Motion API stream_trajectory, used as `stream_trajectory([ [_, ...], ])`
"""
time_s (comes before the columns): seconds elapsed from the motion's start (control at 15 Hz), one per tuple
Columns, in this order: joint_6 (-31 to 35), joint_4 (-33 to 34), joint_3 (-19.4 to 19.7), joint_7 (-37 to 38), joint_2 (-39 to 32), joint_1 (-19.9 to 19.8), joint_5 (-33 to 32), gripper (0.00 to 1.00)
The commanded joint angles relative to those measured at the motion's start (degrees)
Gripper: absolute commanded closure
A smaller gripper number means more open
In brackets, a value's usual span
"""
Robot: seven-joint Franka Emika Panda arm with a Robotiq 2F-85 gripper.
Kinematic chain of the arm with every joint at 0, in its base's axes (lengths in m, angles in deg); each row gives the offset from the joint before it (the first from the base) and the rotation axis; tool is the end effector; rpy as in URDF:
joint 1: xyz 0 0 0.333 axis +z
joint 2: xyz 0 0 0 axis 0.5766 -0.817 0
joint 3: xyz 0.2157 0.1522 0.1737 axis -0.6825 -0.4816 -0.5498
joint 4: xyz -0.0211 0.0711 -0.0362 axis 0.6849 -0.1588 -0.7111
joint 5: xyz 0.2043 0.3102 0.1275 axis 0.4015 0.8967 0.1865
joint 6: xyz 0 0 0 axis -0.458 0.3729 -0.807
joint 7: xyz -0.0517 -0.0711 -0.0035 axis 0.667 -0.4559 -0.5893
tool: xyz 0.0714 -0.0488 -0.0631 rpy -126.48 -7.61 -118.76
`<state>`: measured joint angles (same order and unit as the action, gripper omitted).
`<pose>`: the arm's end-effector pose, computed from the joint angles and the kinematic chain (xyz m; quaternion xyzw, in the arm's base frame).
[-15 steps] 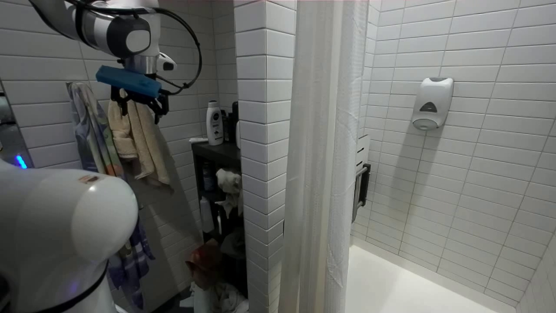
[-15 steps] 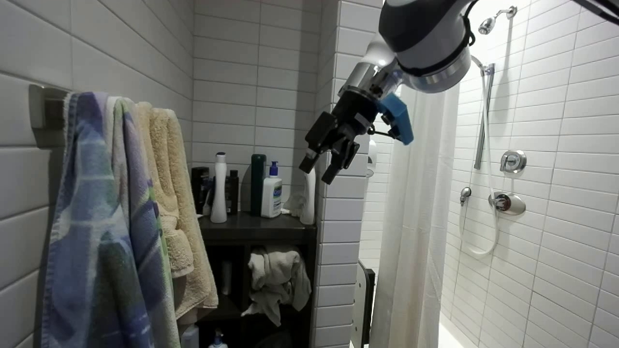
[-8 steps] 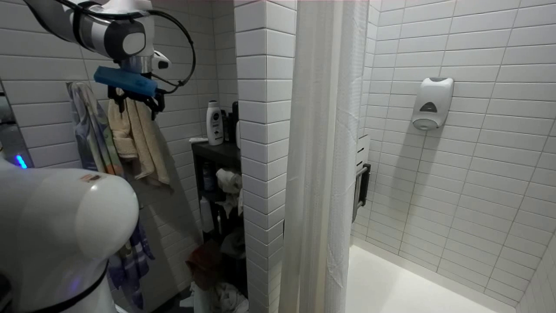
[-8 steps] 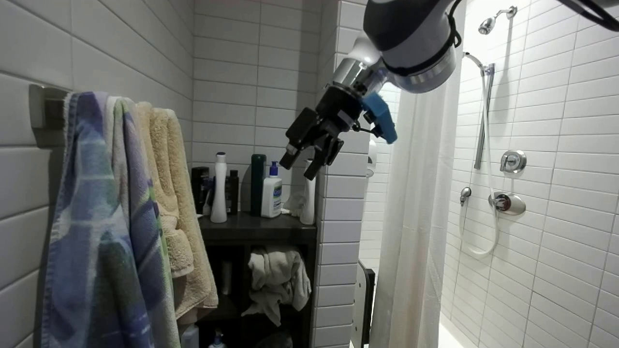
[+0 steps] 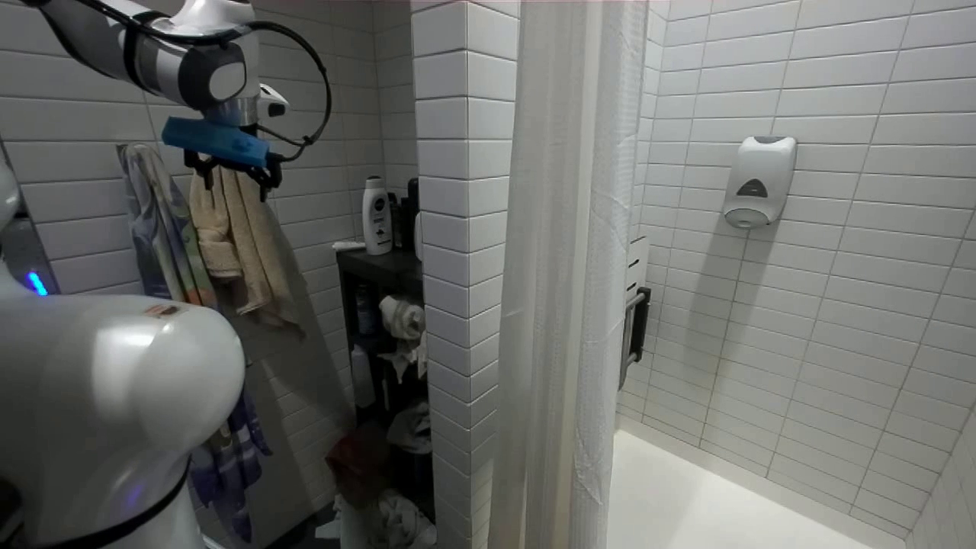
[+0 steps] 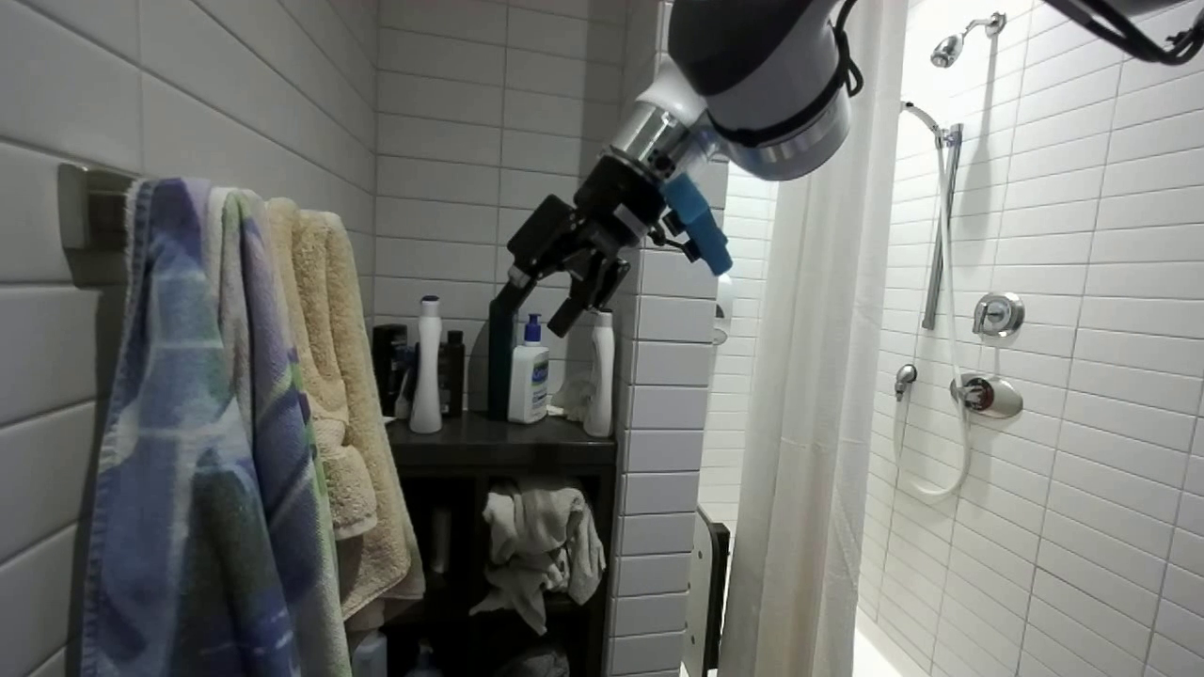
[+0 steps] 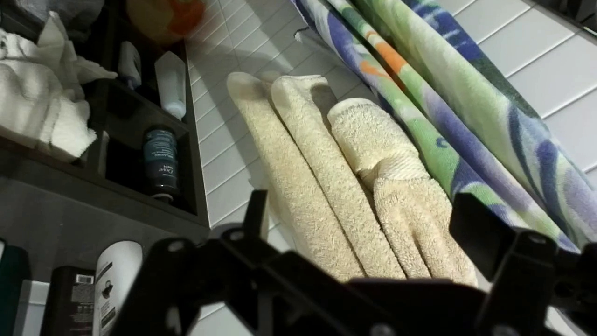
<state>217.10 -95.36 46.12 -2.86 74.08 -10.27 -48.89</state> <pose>0.3926 0.3052 0.5206 -0.9161 -0.2782 -0.1969 0.2112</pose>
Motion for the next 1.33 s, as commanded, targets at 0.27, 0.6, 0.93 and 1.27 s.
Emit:
stream_trajectory([
  [0.27, -0.18, 0.26, -0.33, 0.15, -0.34, -0.24, -0.11, 0.0],
  [0.6, 6.52, -0.62, -0.52, 0.13, -0.07, 0.01, 1.51, 0.0],
  [0.93, 16.68, -0.09, -0.7, -0.99, -0.94, 2.08, 1.37, 0.0],
  [1.27, 20.85, 3.18, -0.41, -4.74, -4.28, 6.17, 3.44, 0.0],
])
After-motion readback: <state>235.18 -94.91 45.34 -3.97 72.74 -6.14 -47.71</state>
